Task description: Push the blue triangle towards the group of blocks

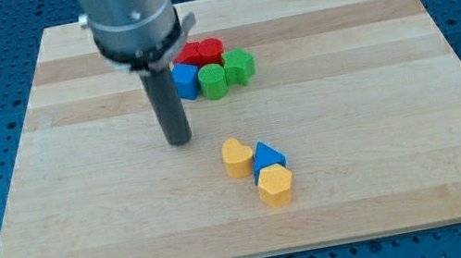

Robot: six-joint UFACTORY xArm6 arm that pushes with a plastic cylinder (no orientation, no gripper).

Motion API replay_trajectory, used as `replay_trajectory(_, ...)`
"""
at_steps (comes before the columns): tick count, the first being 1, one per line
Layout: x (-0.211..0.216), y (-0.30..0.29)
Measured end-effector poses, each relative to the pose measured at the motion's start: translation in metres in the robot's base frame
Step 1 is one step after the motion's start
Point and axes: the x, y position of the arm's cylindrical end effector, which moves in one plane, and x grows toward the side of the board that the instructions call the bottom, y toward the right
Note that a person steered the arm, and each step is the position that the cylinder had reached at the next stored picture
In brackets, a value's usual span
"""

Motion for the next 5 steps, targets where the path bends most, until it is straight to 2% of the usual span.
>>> replay_trajectory(1,0.055,0.000)
replay_trajectory(2,0.086,0.009)
replay_trajectory(4,0.132,0.089)
replay_trajectory(5,0.132,0.145)
